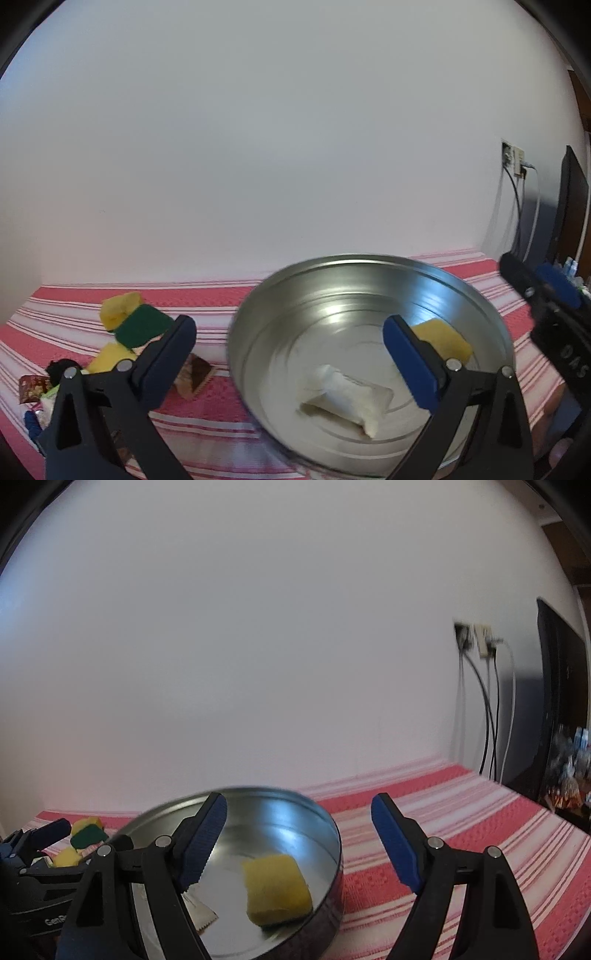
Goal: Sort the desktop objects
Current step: 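Drop the snack into the tin bowl with the left tool while the right tool drops the sponge in, then move the right tool to the black box and grasp it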
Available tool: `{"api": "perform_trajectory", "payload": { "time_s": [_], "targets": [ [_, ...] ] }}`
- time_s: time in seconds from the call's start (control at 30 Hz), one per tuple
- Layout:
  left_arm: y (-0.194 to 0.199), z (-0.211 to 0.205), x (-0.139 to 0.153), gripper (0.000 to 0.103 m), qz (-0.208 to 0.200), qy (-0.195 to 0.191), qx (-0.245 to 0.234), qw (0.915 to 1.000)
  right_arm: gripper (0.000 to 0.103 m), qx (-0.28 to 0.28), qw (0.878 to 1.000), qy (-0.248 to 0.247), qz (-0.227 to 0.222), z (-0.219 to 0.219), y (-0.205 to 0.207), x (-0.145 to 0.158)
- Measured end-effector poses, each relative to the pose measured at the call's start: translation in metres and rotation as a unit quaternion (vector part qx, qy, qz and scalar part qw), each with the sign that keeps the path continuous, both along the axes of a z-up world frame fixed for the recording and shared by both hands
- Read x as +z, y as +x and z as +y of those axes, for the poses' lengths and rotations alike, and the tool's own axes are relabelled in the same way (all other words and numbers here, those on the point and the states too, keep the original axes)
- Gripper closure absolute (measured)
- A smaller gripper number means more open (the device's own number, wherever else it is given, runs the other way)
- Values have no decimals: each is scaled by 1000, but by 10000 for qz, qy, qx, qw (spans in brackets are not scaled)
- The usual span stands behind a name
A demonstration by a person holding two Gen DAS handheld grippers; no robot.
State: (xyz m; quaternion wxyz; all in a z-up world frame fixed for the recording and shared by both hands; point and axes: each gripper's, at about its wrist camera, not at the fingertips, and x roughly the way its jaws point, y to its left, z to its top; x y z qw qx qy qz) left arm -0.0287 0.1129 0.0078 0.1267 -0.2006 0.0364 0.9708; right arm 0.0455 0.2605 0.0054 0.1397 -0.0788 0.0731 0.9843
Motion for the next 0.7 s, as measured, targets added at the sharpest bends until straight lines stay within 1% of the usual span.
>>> {"api": "perform_trajectory", "payload": {
  "time_s": [0.07, 0.1, 0.17, 0.27, 0.4, 0.53, 0.7],
  "targets": [
    [1, -7, 1, 1, 53, 14, 143, 9999, 17, -64, 9997, 169, 160, -7, 4, 1],
    [1, -9, 0, 1, 51, 32, 171, 9998, 11, -101, 9993, 287, 195, -11, 5, 1],
    [0, -16, -1, 1, -3, 112, 221, 9997, 10, -122, 9985, 486, 229, -21, 7, 1],
    [1, -22, -3, 1, -24, 113, 288, 9995, 10, -54, 9979, 593, 268, -27, 9, 1],
    [6, -31, -5, 1, 31, 125, 344, 9993, 10, -26, 9984, 502, 259, -28, 11, 2],
    [12, -41, -6, 1, 77, 167, 293, 9994, 10, -4, 9992, 311, 268, -28, 13, 3],
    [22, -55, -6, 1, 140, 165, 250, 9995, 10, 138, 9995, 133, 270, -39, 19, 4]
  ]
}}
